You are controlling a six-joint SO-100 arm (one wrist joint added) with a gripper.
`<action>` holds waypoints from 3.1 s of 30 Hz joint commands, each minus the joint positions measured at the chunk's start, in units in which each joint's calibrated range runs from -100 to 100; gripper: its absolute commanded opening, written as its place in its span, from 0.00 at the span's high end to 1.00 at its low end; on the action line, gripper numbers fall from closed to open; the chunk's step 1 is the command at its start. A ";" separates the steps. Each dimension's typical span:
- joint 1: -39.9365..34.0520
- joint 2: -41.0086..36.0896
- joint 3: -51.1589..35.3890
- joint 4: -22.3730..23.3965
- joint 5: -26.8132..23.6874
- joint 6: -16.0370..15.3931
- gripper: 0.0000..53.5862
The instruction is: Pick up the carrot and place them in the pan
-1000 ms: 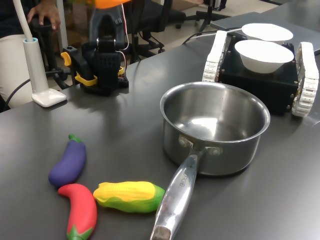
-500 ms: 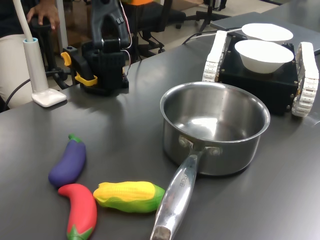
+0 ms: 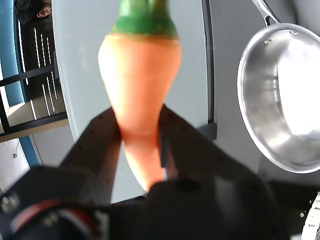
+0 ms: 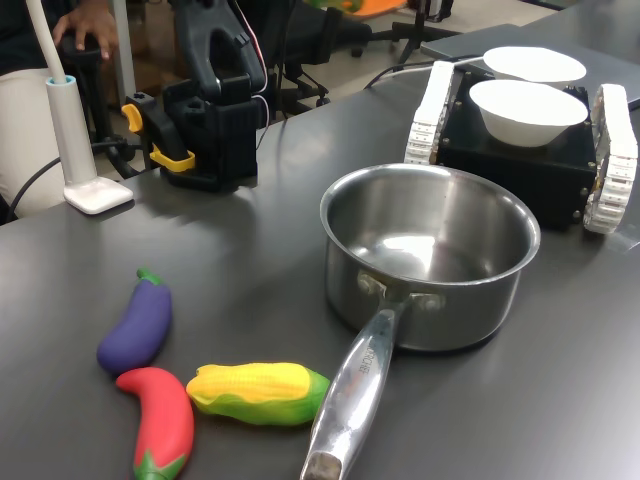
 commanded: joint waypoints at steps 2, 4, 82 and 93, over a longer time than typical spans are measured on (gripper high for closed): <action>-5.55 1.13 -0.61 -3.42 -0.39 1.32 1.00; -6.93 1.98 -0.52 -3.50 -0.63 1.40 1.00; -15.18 -0.13 31.74 -13.74 -1.03 2.58 0.57; -17.02 -2.49 32.65 -11.44 -0.24 2.49 0.40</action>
